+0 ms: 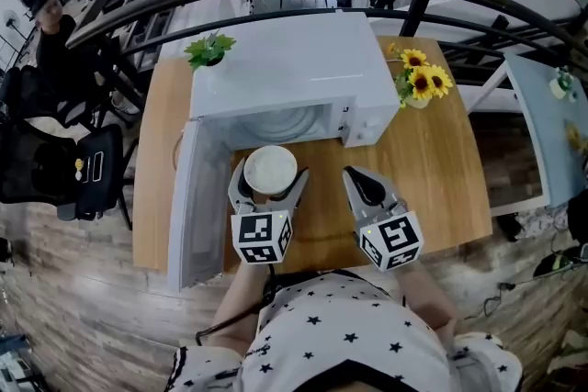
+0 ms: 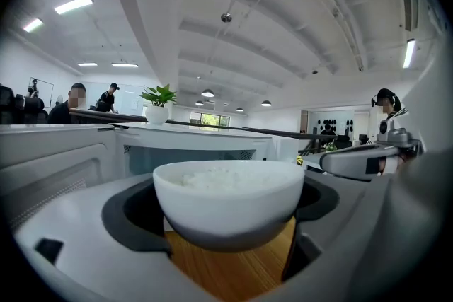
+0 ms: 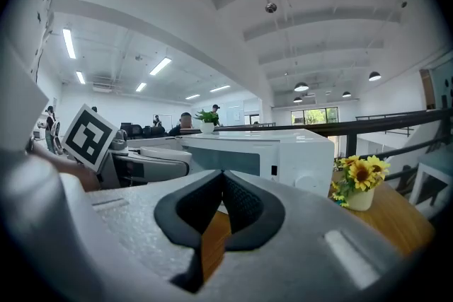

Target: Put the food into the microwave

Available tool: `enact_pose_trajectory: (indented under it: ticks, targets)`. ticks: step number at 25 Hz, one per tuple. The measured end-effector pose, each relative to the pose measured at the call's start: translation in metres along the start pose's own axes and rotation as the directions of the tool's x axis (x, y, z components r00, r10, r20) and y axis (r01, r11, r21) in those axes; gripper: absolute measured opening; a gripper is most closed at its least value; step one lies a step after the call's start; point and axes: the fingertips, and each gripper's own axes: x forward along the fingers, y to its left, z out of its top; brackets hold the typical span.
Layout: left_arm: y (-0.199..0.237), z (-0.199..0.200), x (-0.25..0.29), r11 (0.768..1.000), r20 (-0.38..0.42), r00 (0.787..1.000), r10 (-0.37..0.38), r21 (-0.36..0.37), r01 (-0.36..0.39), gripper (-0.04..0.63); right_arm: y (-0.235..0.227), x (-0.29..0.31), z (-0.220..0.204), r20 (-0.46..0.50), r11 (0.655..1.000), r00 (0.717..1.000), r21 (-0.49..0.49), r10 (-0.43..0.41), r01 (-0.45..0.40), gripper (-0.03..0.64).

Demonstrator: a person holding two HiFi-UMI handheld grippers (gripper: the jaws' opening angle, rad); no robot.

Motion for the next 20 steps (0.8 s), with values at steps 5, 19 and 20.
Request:
enact_pose_trajectory:
  ticks: [5,19,20]
  targets:
    - [0.011,-0.003,0.026,1.000,-0.018,1.000,0.004,0.015,-0.004,0.525,-0.009,0.017,0.000,-0.017,1.000,1.000,0.009,0.003,-0.003,0.006]
    - [0.041,-0.030,0.092,0.999,-0.060,0.998,0.019,0.039,-0.017,0.525,-0.018,0.051,-0.022,-0.072,0.999,0.997,0.038,0.007,-0.004,0.005]
    - [0.042,-0.032,0.096,0.999,-0.062,0.998,0.021,0.042,-0.018,0.525,-0.017,0.052,-0.024,-0.077,0.999,0.997,0.042,0.007,-0.004,0.006]
